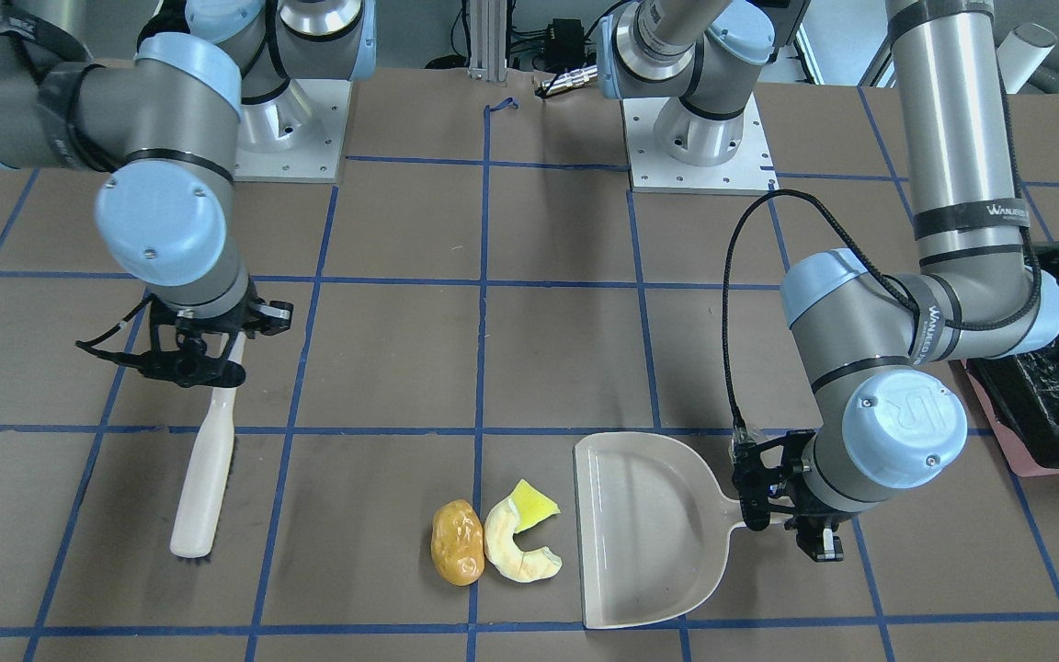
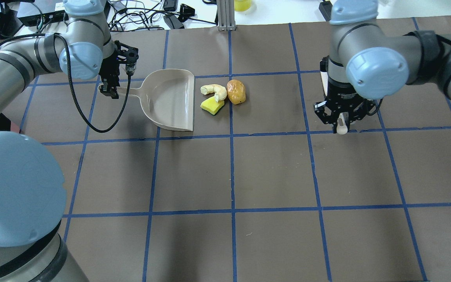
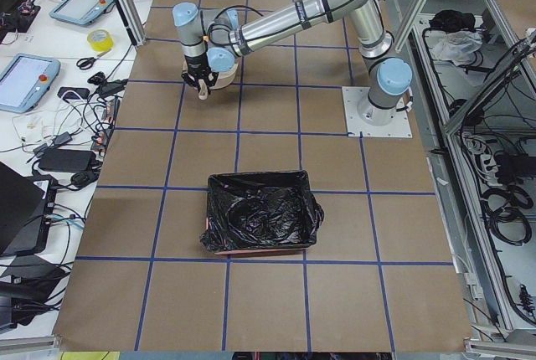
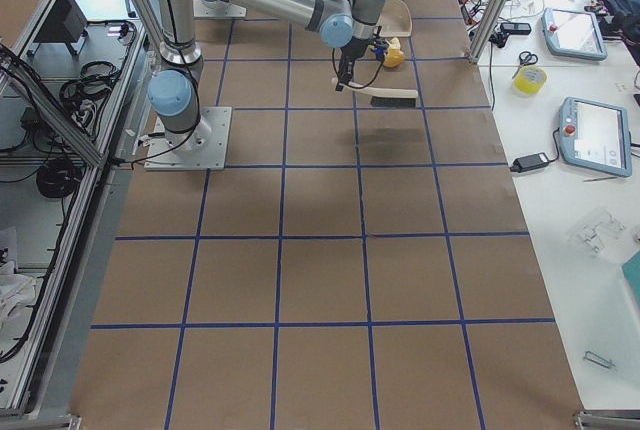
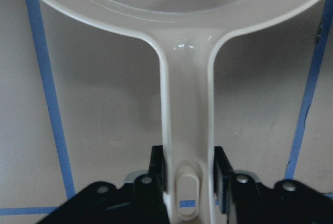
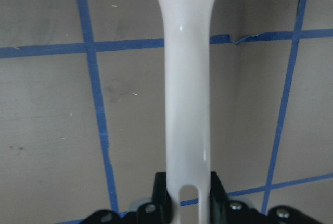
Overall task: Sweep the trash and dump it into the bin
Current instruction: 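Lift the brush with the right gripper and move it behind the sponge, peel and potato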
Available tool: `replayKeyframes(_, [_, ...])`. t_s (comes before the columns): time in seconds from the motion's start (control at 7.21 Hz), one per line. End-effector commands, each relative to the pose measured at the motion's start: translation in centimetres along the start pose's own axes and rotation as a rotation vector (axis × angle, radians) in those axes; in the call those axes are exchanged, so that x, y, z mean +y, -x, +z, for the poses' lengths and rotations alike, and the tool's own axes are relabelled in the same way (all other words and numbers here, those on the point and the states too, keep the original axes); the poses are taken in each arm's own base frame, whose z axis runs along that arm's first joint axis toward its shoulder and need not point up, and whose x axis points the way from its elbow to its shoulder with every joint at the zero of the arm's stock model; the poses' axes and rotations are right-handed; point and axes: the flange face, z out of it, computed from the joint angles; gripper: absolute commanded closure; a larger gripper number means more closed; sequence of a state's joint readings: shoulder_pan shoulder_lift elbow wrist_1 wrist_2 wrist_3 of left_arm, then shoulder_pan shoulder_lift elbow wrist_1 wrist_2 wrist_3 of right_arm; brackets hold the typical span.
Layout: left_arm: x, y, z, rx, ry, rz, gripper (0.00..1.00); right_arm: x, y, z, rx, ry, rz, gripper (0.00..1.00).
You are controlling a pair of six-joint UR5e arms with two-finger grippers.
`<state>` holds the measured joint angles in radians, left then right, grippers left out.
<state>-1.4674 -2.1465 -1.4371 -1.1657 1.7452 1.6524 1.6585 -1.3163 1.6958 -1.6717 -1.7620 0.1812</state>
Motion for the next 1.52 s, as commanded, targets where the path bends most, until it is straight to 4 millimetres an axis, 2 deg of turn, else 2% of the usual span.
replayKeyframes(0.0, [0.0,0.1,0.2,0.003,0.0,-0.01,0.98,1.5,10.9,-0.3,0.059,-0.015,-0.003,0.85])
replayKeyframes(0.14, [0.0,0.0,0.3,0.005,0.002,-0.01,0.98,1.3,14.3,0.1,0.077,-0.008,0.042,0.86])
replayKeyframes(0.28, [0.0,0.0,0.3,0.006,0.0,-0.009,0.98,1.2,16.3,-0.3,0.08,-0.02,0.039,0.86])
replayKeyframes(0.55, [0.0,0.1,0.2,0.005,0.002,-0.013,0.98,1.7,19.0,-0.2,0.062,-0.007,0.065,0.89])
replayKeyframes(0.69, [0.0,0.1,0.3,0.006,0.003,-0.012,0.98,0.9,20.0,0.7,0.069,0.001,0.067,0.9])
replayKeyframes(0.97, [0.2,0.0,0.4,0.009,0.024,-0.012,0.98,-0.9,21.1,0.8,0.064,-0.004,0.08,0.9])
replayKeyframes(1.39, [0.3,0.1,0.4,0.01,0.026,-0.012,0.98,-1.5,22.1,1.7,0.067,-0.004,0.095,0.93])
